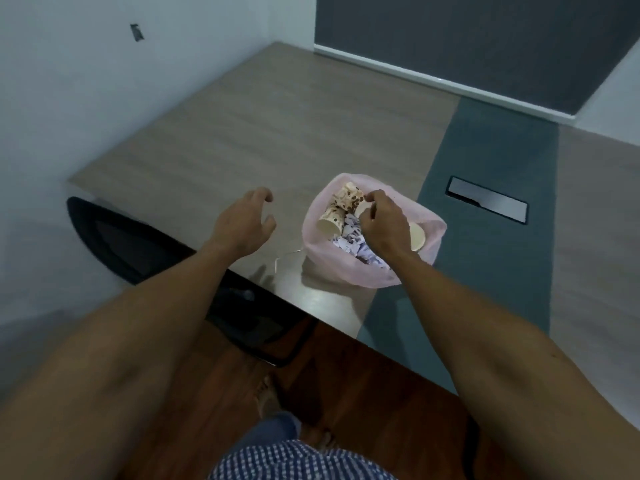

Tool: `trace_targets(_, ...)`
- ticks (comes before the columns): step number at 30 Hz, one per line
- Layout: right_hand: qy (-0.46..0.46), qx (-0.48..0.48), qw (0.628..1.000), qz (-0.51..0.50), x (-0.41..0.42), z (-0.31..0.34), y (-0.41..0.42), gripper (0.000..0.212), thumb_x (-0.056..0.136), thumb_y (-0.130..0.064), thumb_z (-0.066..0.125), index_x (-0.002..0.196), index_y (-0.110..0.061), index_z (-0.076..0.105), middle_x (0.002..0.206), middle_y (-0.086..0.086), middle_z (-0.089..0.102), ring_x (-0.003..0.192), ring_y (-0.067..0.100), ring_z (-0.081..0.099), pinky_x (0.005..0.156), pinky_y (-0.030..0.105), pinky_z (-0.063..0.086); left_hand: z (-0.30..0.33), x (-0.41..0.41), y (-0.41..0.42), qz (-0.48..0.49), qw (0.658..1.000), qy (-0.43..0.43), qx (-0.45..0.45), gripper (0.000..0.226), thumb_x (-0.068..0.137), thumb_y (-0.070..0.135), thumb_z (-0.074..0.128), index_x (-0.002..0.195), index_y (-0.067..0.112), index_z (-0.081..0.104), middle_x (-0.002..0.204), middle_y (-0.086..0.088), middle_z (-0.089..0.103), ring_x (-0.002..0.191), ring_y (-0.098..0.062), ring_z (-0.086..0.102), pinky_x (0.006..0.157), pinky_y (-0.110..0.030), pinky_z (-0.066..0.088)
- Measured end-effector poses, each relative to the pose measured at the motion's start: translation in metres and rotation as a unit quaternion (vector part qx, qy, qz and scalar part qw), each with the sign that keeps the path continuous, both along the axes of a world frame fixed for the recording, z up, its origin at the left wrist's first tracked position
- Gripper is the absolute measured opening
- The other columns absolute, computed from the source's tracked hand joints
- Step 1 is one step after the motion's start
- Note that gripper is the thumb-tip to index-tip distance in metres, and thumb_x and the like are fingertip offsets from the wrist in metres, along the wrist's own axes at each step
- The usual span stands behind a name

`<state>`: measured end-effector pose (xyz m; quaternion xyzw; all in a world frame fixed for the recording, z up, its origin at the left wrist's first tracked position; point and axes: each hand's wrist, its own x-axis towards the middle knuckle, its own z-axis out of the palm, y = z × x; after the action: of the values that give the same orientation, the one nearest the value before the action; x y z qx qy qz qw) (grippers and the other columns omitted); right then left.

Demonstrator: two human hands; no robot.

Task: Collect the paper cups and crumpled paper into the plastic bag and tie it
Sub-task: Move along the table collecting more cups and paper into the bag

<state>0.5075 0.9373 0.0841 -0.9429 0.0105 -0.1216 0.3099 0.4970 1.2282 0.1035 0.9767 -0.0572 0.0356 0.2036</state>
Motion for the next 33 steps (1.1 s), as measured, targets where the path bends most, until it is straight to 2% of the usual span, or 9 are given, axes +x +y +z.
trace_targets(5, 0.023, 0.000, 0.992, 0.123, -0.018, -0.009, 0.070, 0.032, 0.094, -0.020, 0.052, 0.125, -0.016, 0.058, 0.112, 0.012, 0.069, 0.096, 0.035, 0.064, 0.078, 0.042, 0.052, 0.005, -0.041, 0.071, 0.101, 0.994, 0.005, 0.046, 0.051, 0.097, 0.032, 0.054, 0.145, 0.019, 0.041, 0.138, -0.012, 0.053, 0.114, -0.035, 0.058, 0.091, -0.049, 0.052)
trace_targets(9, 0.105, -0.017, 0.972, 0.212, -0.034, -0.022, 0.119, 0.045, 0.090, -0.016, 0.056, 0.135, -0.014, 0.053, 0.097, 0.009, 0.069, 0.093, 0.033, 0.064, 0.080, 0.042, 0.053, 0.010, -0.070, 0.122, 0.171, 0.983, 0.006, 0.061, 0.055, 0.097, 0.033, 0.053, 0.148, 0.016, 0.041, 0.144, -0.014, 0.051, 0.126, -0.036, 0.052, 0.099, -0.050, 0.048)
trace_targets(13, 0.258, -0.095, 0.917, 0.290, -0.049, -0.040, 0.157, 0.069, 0.090, -0.022, 0.059, 0.154, -0.020, 0.033, 0.128, 0.012, 0.061, 0.114, 0.032, 0.061, 0.097, 0.046, 0.051, 0.008, -0.090, 0.165, 0.219, 0.972, -0.028, 0.083, 0.049, 0.095, 0.027, 0.054, 0.139, 0.005, 0.051, 0.138, -0.022, 0.052, 0.122, -0.040, 0.050, 0.099, -0.053, 0.046)
trace_targets(16, 0.331, -0.151, 0.871, 0.331, -0.067, -0.054, 0.181, 0.081, 0.086, -0.023, 0.067, 0.157, -0.018, 0.029, 0.140, 0.017, 0.056, 0.123, 0.034, 0.058, 0.100, 0.044, 0.051, 0.002, -0.100, 0.190, 0.273, 0.959, -0.001, 0.077, 0.052, 0.094, 0.028, 0.055, 0.140, 0.004, 0.047, 0.151, -0.023, 0.037, 0.133, -0.042, 0.038, 0.106, -0.054, 0.036)
trace_targets(20, 0.380, -0.206, 0.835, 0.340, -0.088, -0.074, 0.210, 0.067, 0.085, -0.021, 0.066, 0.148, -0.014, 0.044, 0.134, 0.016, 0.059, 0.115, 0.034, 0.061, 0.094, 0.045, 0.054, -0.013, -0.106, 0.215, 0.345, 0.933, 0.095, -0.040, 0.062, 0.096, 0.041, 0.051, 0.147, 0.009, 0.036, 0.153, -0.021, 0.034, 0.134, -0.042, 0.039, 0.107, -0.055, 0.040)
trace_targets(25, 0.355, -0.237, 0.861, 0.277, -0.098, -0.086, 0.232, 0.032, 0.093, -0.015, 0.057, 0.124, -0.009, 0.059, 0.121, 0.017, 0.061, 0.102, 0.033, 0.062, 0.082, 0.038, 0.052, -0.030, -0.101, 0.222, 0.313, 0.920, 0.067, -0.225, 0.060, 0.104, 0.030, 0.041, 0.155, 0.004, 0.022, 0.142, -0.020, 0.048, 0.120, -0.032, 0.052, 0.101, -0.035, 0.044)
trace_targets(29, 0.352, -0.261, 0.856, 0.275, -0.104, -0.083, 0.245, 0.024, 0.095, -0.018, 0.062, 0.118, -0.010, 0.058, 0.112, 0.012, 0.058, 0.096, 0.030, 0.061, 0.075, 0.037, 0.048, -0.038, -0.096, 0.226, 0.359, 0.888, 0.047, -0.284, 0.057, 0.105, 0.025, 0.038, 0.156, 0.006, 0.020, 0.142, -0.018, 0.046, 0.105, -0.022, 0.049, 0.085, -0.025, 0.035)
trace_targets(31, 0.345, -0.266, 0.849, 0.297, -0.113, -0.082, 0.259, 0.023, 0.095, -0.020, 0.065, 0.114, -0.010, 0.059, 0.106, 0.009, 0.057, 0.087, 0.027, 0.060, 0.070, 0.037, 0.048, -0.037, -0.094, 0.235, 0.382, 0.870, 0.046, -0.309, 0.056, 0.107, 0.022, 0.036, 0.158, 0.011, 0.018, 0.145, -0.017, 0.045, 0.111, -0.024, 0.051, 0.085, -0.021, 0.032)
trace_targets(33, 0.344, -0.267, 0.841, 0.322, -0.123, -0.083, 0.277, 0.016, 0.097, -0.022, 0.065, 0.107, -0.010, 0.060, 0.097, 0.009, 0.059, 0.075, 0.022, 0.058, 0.060, 0.034, 0.045, -0.035, -0.094, 0.249, 0.401, 0.869, 0.046, -0.287, 0.056, 0.106, 0.016, 0.037, 0.158, 0.010, 0.019, 0.145, -0.021, 0.047, 0.124, -0.033, 0.052, 0.094, -0.029, 0.039)
